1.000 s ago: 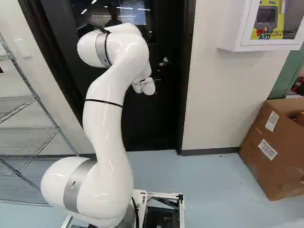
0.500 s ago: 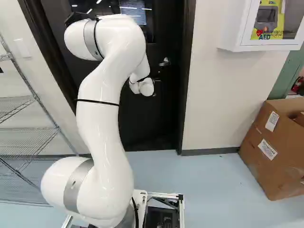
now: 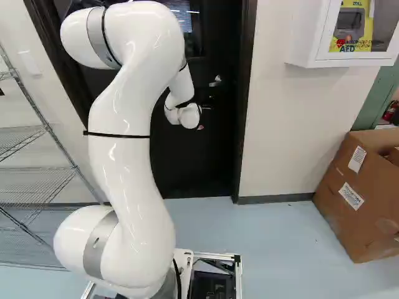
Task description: Open the door and move inside
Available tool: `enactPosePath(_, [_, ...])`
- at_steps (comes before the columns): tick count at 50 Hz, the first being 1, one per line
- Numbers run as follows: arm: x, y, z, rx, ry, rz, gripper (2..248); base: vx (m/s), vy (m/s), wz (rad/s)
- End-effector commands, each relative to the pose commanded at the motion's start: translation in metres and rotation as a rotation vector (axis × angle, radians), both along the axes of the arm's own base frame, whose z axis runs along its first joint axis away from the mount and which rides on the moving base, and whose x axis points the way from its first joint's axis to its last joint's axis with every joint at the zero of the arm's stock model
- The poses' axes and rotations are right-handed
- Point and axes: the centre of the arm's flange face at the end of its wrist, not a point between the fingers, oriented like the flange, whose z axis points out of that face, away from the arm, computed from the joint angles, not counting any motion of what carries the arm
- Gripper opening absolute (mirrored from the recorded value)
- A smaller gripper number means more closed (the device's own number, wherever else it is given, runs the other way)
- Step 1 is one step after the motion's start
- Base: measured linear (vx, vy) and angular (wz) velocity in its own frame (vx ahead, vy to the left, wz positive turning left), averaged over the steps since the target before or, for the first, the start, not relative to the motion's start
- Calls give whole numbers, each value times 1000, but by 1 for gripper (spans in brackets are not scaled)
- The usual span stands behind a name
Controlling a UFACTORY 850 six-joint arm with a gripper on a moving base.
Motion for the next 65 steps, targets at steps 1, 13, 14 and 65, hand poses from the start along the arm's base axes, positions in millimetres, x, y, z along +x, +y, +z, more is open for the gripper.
enactPosePath(1, [-2, 0, 0, 1, 1, -2, 247, 0, 0, 0])
enactPosePath(13, [-27, 0, 4, 16, 16, -27, 247, 0, 0, 0])
enactPosePath(14, [-29, 0, 4, 17, 18, -29, 247, 0, 0, 0])
enactPosePath(65, [-134, 9, 15, 73, 64, -115, 247, 0, 0, 0])
